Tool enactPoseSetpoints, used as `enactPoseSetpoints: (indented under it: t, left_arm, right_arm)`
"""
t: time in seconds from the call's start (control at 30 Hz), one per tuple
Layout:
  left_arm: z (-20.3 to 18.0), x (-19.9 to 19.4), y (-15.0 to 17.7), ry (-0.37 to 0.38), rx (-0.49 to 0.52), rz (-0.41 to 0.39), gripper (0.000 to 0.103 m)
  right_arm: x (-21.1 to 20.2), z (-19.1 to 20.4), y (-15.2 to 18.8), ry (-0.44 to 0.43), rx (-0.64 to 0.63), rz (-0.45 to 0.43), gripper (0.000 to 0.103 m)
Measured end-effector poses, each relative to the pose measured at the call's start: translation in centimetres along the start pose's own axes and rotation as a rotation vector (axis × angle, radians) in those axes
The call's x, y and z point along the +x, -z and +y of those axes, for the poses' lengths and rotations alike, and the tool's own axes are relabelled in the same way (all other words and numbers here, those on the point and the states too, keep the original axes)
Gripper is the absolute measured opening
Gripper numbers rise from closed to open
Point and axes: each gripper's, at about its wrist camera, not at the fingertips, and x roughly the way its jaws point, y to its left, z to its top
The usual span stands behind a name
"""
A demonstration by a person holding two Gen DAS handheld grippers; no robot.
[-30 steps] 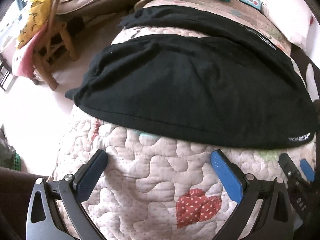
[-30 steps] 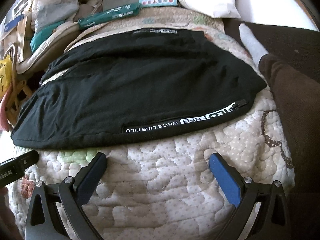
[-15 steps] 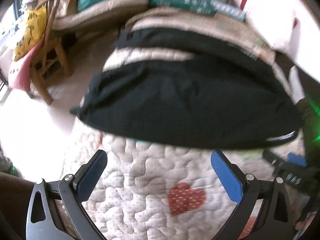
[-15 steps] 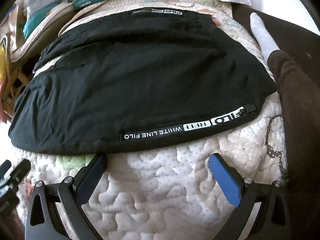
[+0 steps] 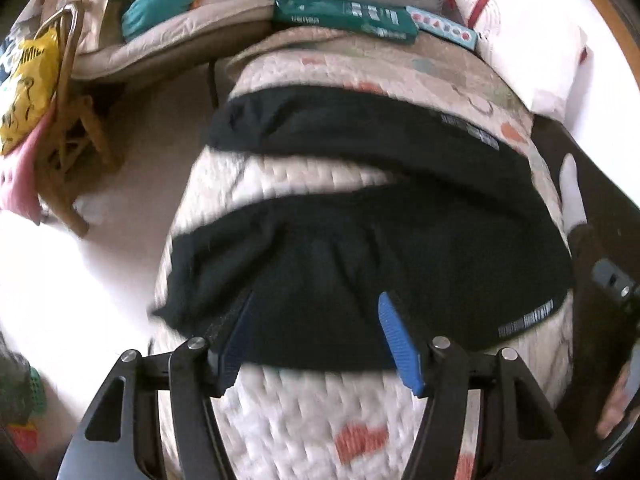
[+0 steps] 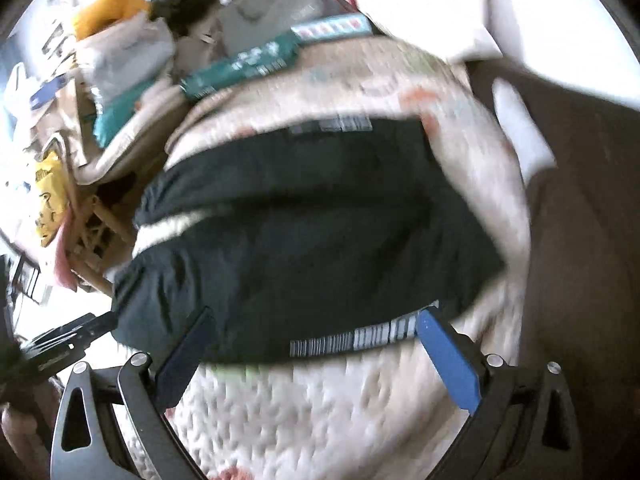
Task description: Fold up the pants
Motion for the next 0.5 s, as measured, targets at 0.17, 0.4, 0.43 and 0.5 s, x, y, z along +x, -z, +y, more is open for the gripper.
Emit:
enactPoseSetpoints:
  t: [0.17,0.4,0.43,0.5]
  left_arm:
    - [2.8,2.9,-7.3,0.016,-0.016,-0.051,0.063]
    - [6.0,11.3,-17.2,0.073,0.036,0.022,0.063]
    - [6.1,12.5,-18.2,0.085,0.045,0.034,0.063]
    - [6.1,14.7,-20.2,0.098,0.064,0.043,0.063]
  right_arm:
    - [2.4,0.4,-7.8,-0.001,-0.188,-0.026,0.102]
    - [11.1,1.0,-16.1,-0.108,-0.349,0.053,0.084]
    - [12.4,0.7,-17.3,-0.131,-0.347,0.062,0.084]
    - [15.4,0.3,-19.3,-0.182,-0.333,0.092,0.084]
